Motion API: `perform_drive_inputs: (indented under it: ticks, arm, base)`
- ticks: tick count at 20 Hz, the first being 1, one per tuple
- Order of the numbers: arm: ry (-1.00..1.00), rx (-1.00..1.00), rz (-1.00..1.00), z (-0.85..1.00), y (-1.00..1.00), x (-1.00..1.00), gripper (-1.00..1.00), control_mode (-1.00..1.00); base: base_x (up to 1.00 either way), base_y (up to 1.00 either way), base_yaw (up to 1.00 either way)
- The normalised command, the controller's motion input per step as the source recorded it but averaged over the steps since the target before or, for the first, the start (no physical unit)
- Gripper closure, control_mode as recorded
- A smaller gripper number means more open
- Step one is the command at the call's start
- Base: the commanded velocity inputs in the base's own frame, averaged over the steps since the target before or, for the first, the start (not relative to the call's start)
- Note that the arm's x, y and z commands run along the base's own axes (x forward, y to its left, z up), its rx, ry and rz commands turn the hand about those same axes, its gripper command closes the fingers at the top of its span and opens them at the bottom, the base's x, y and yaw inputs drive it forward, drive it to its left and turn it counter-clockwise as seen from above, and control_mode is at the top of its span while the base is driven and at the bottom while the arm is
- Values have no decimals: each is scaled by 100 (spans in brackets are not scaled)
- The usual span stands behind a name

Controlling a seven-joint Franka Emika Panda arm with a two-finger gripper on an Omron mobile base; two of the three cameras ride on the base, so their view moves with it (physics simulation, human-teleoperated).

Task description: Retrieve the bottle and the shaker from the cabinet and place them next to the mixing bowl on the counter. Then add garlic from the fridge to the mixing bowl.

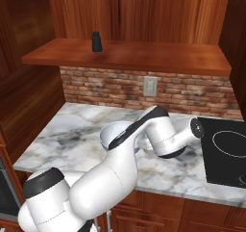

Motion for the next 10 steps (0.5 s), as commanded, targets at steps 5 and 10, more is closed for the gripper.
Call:
perform_drive_inputs:
  ticks: [5, 10]
  arm:
    - [0, -3, 0, -8, 18, 3, 100, -100]
    - [0, -3, 0, -22, 1, 6, 100, -100]
  base:
    - [0, 0, 0]
    - [0, 0, 0]
